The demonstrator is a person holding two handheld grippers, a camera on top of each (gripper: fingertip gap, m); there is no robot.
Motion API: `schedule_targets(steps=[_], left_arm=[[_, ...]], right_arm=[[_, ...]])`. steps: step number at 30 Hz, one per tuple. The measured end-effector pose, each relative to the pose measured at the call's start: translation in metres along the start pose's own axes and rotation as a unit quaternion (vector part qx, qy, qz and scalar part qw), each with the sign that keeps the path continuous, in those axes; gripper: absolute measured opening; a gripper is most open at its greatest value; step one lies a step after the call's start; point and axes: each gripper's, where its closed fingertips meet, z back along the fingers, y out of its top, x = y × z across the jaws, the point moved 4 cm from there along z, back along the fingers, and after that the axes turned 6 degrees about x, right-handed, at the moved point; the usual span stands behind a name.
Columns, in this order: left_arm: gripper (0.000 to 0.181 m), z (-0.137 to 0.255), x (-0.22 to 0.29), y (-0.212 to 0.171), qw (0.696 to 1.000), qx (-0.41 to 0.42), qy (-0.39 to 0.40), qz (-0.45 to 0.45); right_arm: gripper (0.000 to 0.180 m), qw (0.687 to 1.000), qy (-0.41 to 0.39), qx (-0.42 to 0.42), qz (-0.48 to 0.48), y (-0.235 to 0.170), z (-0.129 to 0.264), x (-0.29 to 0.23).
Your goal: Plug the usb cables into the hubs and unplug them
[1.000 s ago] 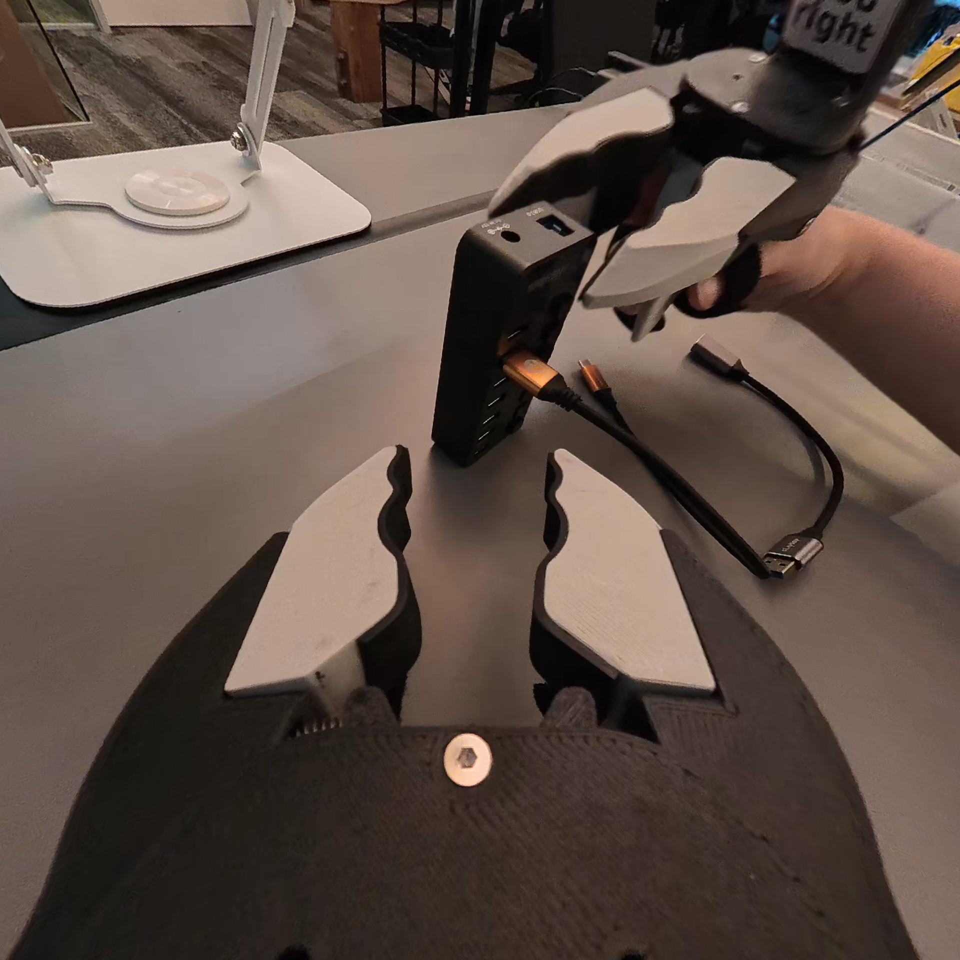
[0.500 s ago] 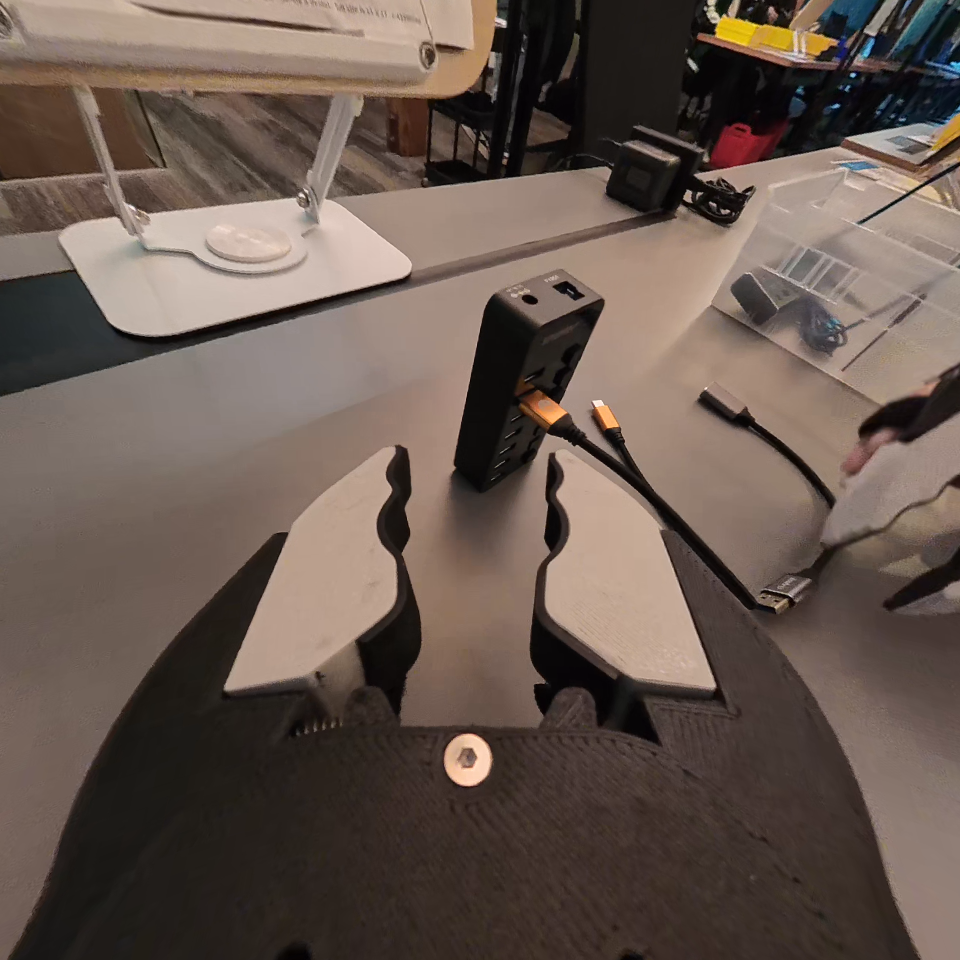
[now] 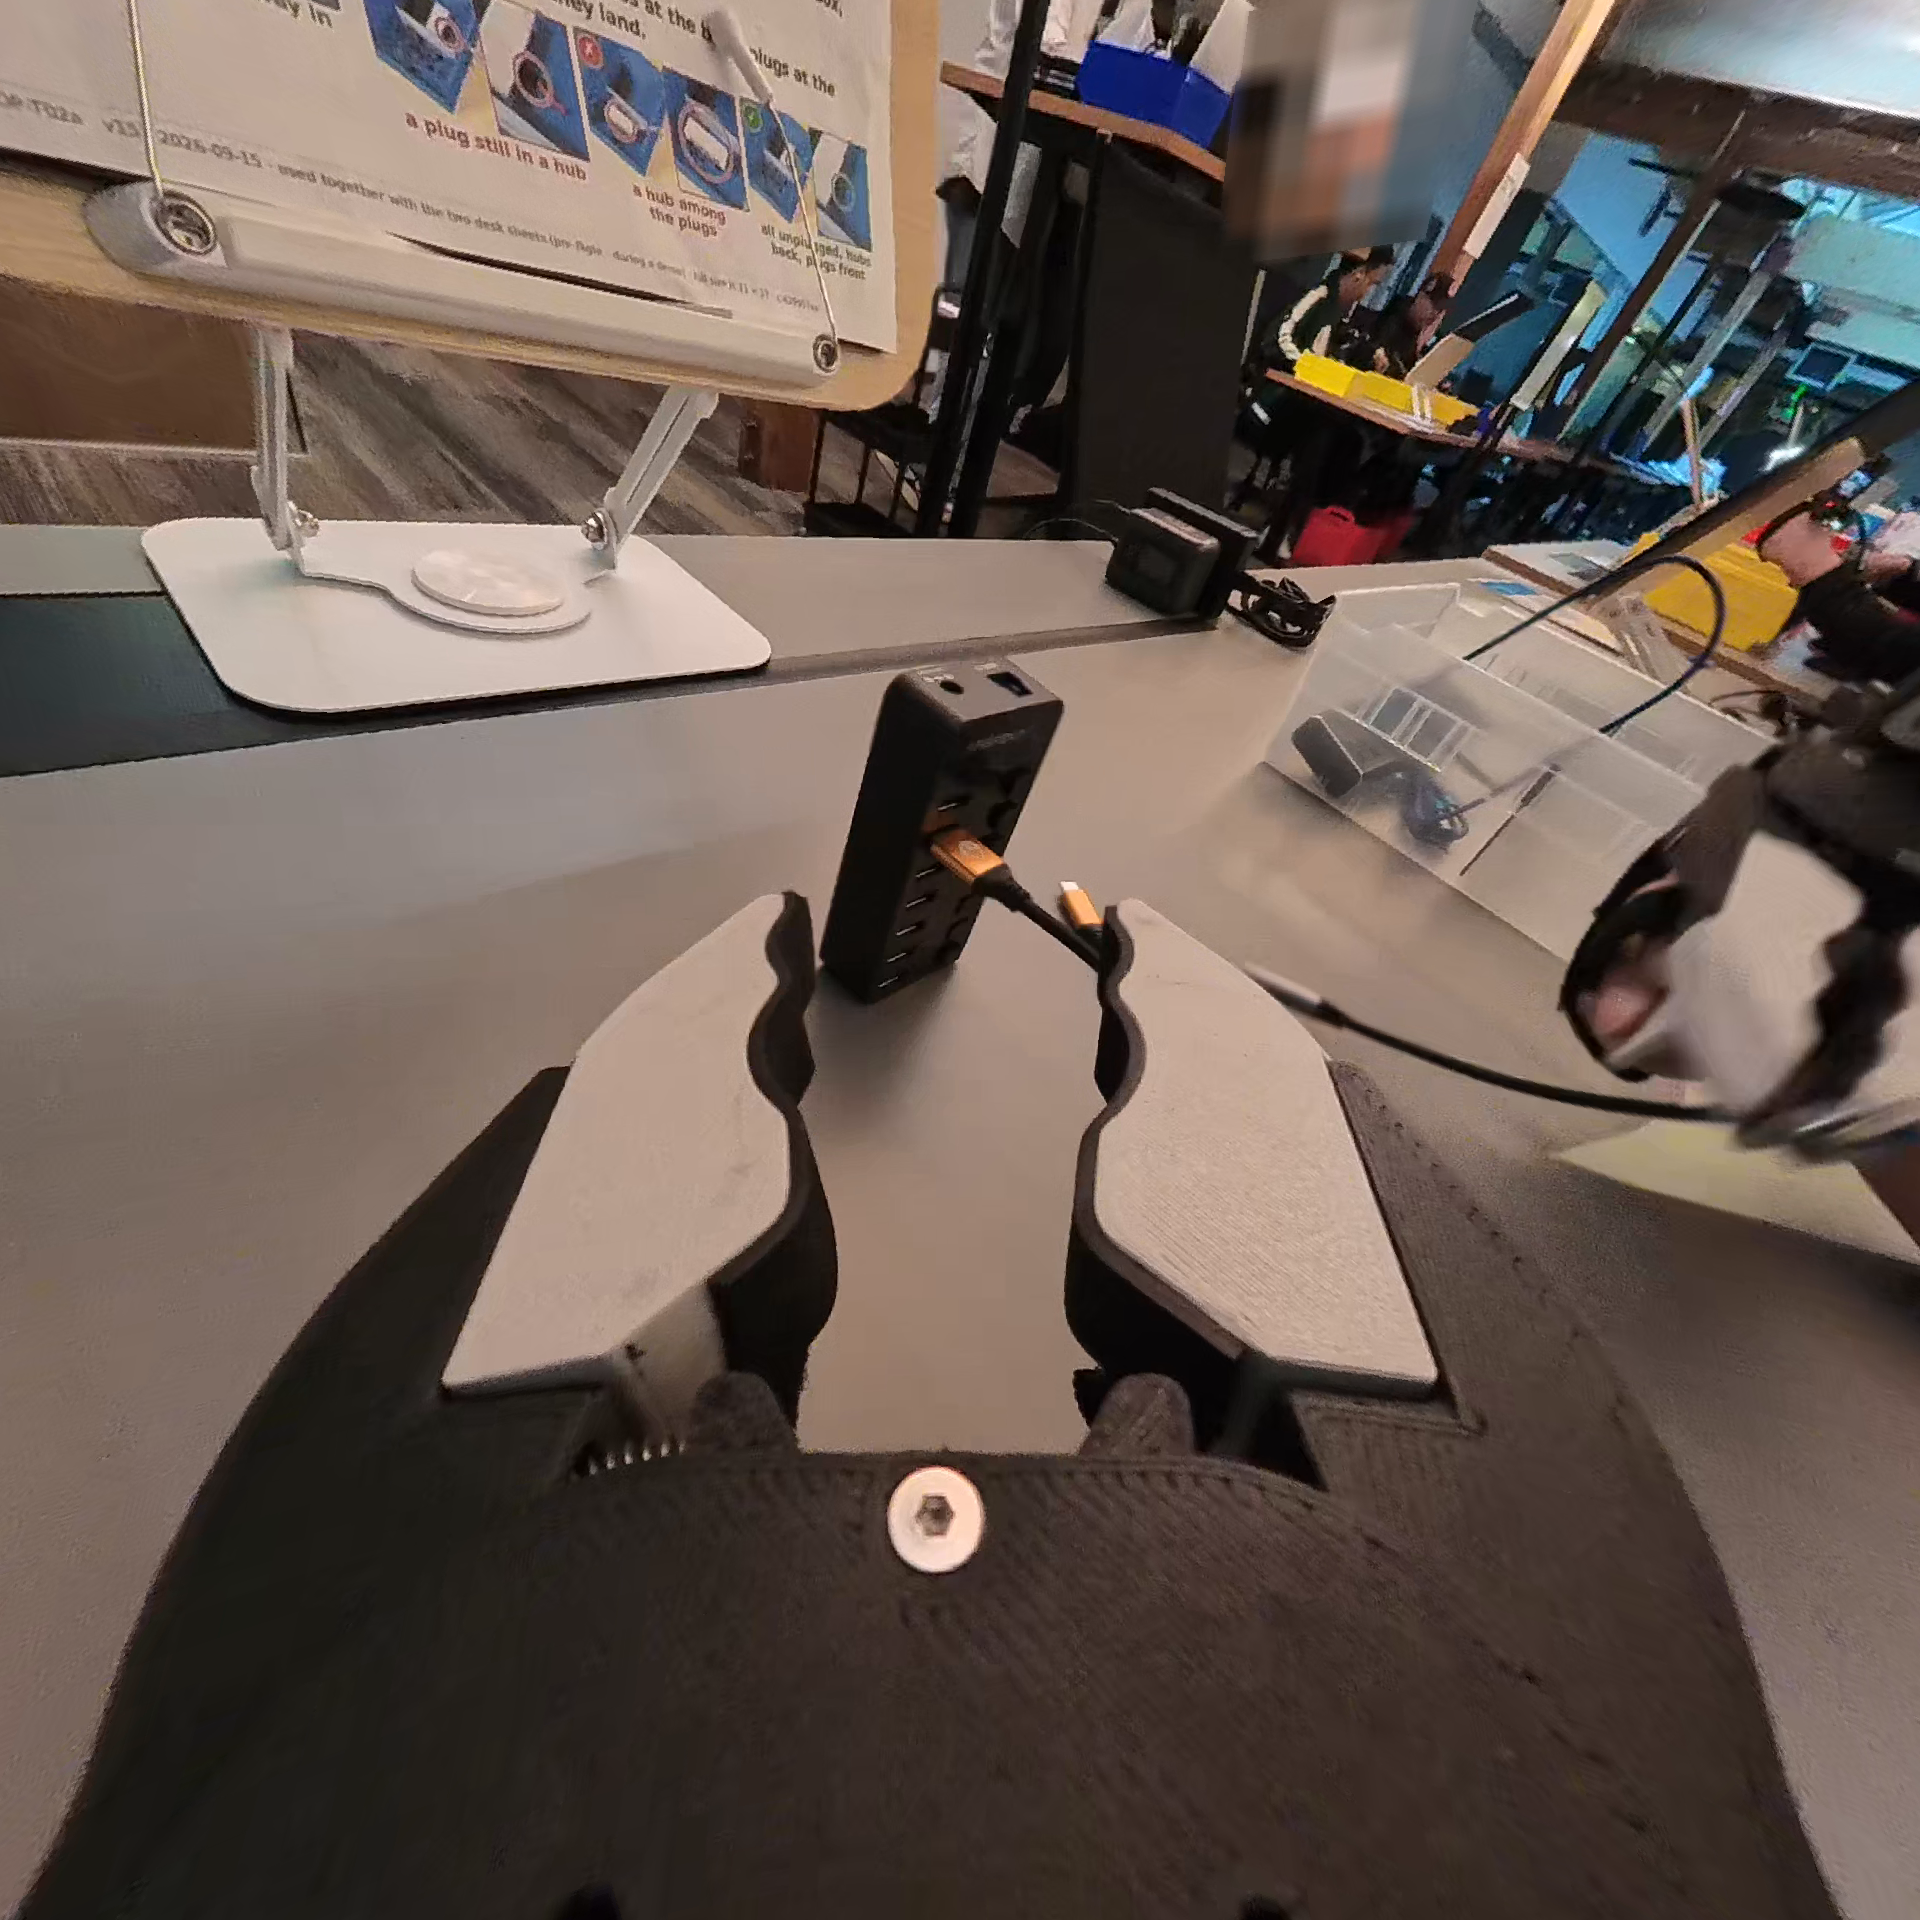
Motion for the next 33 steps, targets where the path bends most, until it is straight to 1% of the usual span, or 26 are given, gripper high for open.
schedule_targets(steps=[1, 2, 4, 5, 7, 9, 11, 16, 20, 23, 25, 27, 29, 30, 33], left_arm=[[0.051, 0.002, 0.003, 0.0, 1.0, 0.004, -0.004, 0.0], [0.05, 0.003, 0.007, 0.002, 1.0, 0.01, -0.009, 0.0], [0.049, 0.003, 0.018, 0.006, 0.999, 0.02, -0.025, -0.004], [0.049, 0.002, 0.024, 0.007, 0.999, 0.023, -0.034, -0.011], [0.049, 0.002, 0.037, 0.009, 0.998, 0.028, -0.048, -0.037], [0.049, 0.002, 0.049, 0.011, 0.995, 0.033, -0.054, -0.076], [0.048, 0.003, 0.061, 0.013, 0.991, 0.042, -0.063, -0.109], [0.048, 0.005, 0.09, 0.014, 0.983, 0.048, -0.122, -0.13], [0.045, 0.01, 0.101, 0.016, 0.973, 0.062, -0.16, -0.156], [0.044, 0.01, 0.103, 0.016, 0.972, 0.057, -0.176, -0.145], [0.043, 0.011, 0.107, 0.015, 0.97, 0.051, -0.202, -0.127], [0.035, 0.018, 0.121, 0.014, 0.956, 0.043, -0.267, -0.117], [0.036, 0.026, 0.133, 0.014, 0.939, 0.029, -0.323, -0.114], [0.036, 0.028, 0.134, 0.014, 0.935, 0.026, -0.333, -0.115], [0.035, 0.03, 0.124, 0.015, 0.94, 0.015, -0.311, -0.142]], right_arm=[[0.008, 0.997, 0.033, 0.072, -0.021, 0.02, 0.005, -0.007], [0.008, 0.986, 0.083, 0.138, -0.046, 0.038, 0.012, -0.016], [0.007, 0.951, 0.181, 0.24, -0.078, 0.063, 0.027, -0.033], [0.007, 0.932, 0.22, 0.275, -0.084, 0.07, 0.034, -0.04], [0.007, 0.915, 0.254, 0.302, -0.08, 0.075, 0.04, -0.047], [0.007, 0.911, 0.27, 0.303, -0.073, 0.075, 0.041, -0.053], [0.008, 0.916, 0.269, 0.291, -0.063, 0.074, 0.039, -0.057], [0.008, 0.931, 0.252, 0.258, -0.05, 0.066, 0.03, -0.058], [0.007, 0.939, 0.237, 0.242, -0.052, 0.06, 0.026, -0.054], [0.007, 0.943, 0.229, 0.234, -0.048, 0.057, 0.025, -0.052], [0.007, 0.946, 0.224, 0.23, -0.048, 0.057, 0.024, -0.052], [0.007, 0.95, 0.217, 0.217, -0.049, 0.054, 0.022, -0.051], [0.007, 0.959, 0.193, 0.201, -0.043, 0.05, 0.018, -0.048], [0.007, 0.964, 0.18, 0.19, -0.04, 0.047, 0.015, -0.046], [0.007, 0.975, 0.147, 0.164, -0.032, 0.041, 0.009, -0.04]])
